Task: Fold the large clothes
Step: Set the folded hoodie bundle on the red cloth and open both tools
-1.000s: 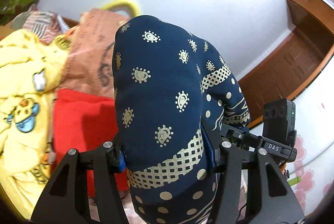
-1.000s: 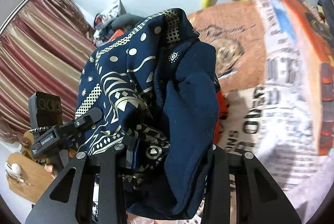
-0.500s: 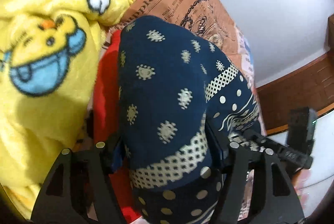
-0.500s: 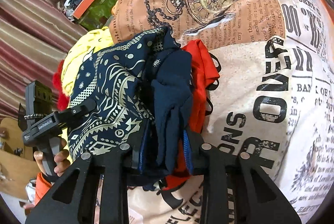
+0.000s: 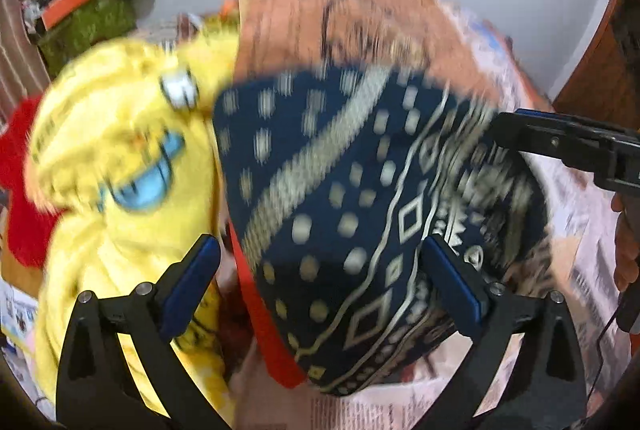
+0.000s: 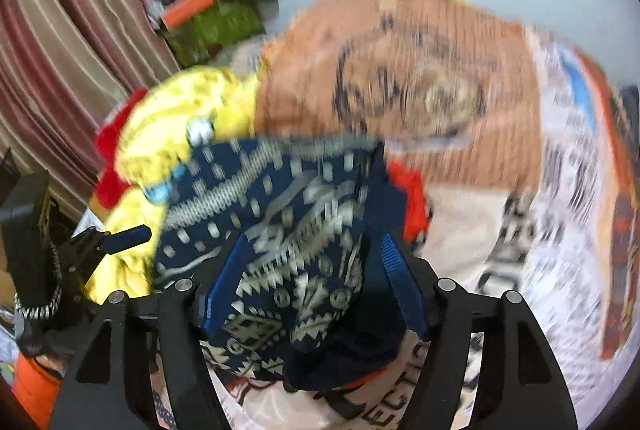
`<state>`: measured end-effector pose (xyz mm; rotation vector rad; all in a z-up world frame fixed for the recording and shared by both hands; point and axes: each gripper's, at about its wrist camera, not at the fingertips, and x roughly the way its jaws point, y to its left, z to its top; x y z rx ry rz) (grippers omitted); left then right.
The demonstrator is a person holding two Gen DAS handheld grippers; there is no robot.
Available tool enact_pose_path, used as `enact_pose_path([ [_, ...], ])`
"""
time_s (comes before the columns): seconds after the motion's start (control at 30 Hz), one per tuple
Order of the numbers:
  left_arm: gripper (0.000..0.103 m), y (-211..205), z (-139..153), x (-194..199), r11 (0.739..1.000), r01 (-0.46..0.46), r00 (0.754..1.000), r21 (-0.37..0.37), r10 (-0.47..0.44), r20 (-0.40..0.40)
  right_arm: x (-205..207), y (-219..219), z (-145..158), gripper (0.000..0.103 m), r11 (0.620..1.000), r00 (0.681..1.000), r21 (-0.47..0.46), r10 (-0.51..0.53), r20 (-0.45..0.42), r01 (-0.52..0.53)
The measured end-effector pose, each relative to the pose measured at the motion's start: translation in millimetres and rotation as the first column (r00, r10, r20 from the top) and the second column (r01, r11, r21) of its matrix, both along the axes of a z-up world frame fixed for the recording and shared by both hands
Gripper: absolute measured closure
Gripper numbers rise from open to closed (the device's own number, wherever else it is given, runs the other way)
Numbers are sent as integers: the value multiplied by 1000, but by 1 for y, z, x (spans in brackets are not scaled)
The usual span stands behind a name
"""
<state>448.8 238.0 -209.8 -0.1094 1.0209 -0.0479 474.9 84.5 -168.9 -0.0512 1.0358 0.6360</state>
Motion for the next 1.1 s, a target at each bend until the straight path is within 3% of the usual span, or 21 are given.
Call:
enact_pose_path([
  [0.07, 0, 7, -14, -8, 1000, 0, 1000, -24, -1, -14, -1, 1, -31, 38, 999, 997, -51, 15, -70, -19],
  [0.17, 0, 16, -20, -16, 998, 17, 1000, -53, -18, -18, -10, -7, -59, 38, 988, 996, -130, 69, -63, -77],
  [0.3, 0, 12, -22, -29, 999, 23, 1000, -45, -24, -8, -15, -39, -60, 27, 991, 997, -121, 51, -55, -57],
  [0.47, 0, 7, -6, -39, 999, -16, 1000, -29, 15, -9, -21, -69, -45, 27, 993, 999, -120, -10, -38, 6],
  [0.6, 0, 1, 16, -57, 1000, -18, 1000, 19, 18, 11, -41, -77, -21, 27, 985, 998, -168, -40, 48, 47],
  [0.73, 0, -8, 50, -79, 997, -38, 997, 69, 33, 73, -69, -80, 24, 27, 993, 990, -100, -49, 134, 62],
  [0.87, 0, -20, 105, -117, 996, -47, 979, 78, 30, 199, -108, -83, 74, 27, 998, 971, -1, -55, 234, 57],
  [0.97, 1, -29, 145, -146, 996, -51, 955, 72, 27, 296, -143, -83, 117, 27, 997, 941, 68, -59, 332, 39],
  [1.1, 1, -42, 205, -198, 993, -84, 881, 81, 36, 472, -188, -88, 160, 27, 988, 893, 151, -74, 444, 7],
])
